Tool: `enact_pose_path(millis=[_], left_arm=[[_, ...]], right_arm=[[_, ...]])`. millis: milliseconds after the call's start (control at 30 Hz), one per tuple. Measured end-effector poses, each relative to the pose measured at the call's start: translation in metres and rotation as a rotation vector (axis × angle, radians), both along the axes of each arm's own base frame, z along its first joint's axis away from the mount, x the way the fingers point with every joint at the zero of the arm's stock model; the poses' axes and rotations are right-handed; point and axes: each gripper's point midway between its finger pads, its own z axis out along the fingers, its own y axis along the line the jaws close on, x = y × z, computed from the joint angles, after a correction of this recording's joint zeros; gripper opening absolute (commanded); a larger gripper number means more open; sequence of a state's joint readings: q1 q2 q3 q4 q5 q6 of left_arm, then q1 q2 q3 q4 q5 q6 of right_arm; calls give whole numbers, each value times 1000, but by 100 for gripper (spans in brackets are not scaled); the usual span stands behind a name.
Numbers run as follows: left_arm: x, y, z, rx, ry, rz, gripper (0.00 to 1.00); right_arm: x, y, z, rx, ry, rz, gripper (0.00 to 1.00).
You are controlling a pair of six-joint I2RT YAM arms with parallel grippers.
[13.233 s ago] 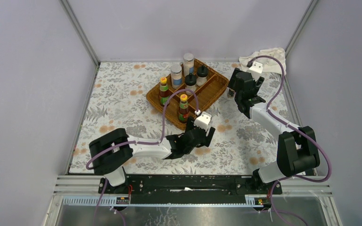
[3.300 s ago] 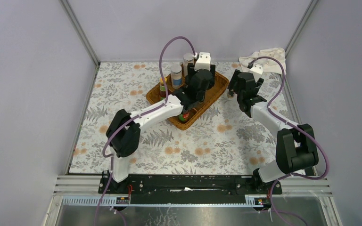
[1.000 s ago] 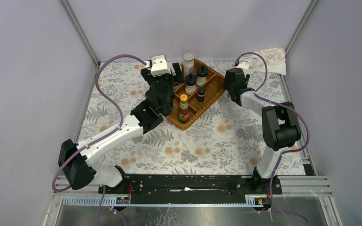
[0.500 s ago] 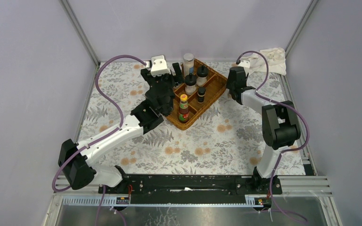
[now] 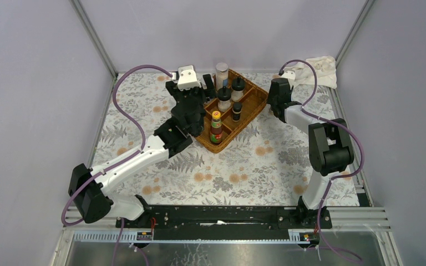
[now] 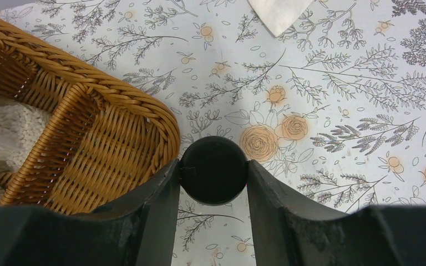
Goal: Organize the condiment bottles
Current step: Pick up the bottle from the center of the board.
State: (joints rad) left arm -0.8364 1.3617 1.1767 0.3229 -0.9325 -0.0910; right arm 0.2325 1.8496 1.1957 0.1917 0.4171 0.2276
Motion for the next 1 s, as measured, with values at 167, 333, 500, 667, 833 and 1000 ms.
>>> enact_pose_path(millis=[167,333,500,667,833,1000], left_arm=[[0,1,0,0,0,3,90],[0,2,0,0,1,10,90],[0,2,0,0,1,11,90],[0,2,0,0,1,11,90],[1,1,-2,2,4,11,90],[2,-1,-6,10,11,12,90]], right_arm=[[0,0,0,-3,1,4,0],[0,2,1,-4,4,16,0],[-3,1,9,-10,2,26,0],[-4,1,34,-8,-43,32,0],[-1,3,63,4,-104,42,0],[-2,9,79,24,-132,75,0]])
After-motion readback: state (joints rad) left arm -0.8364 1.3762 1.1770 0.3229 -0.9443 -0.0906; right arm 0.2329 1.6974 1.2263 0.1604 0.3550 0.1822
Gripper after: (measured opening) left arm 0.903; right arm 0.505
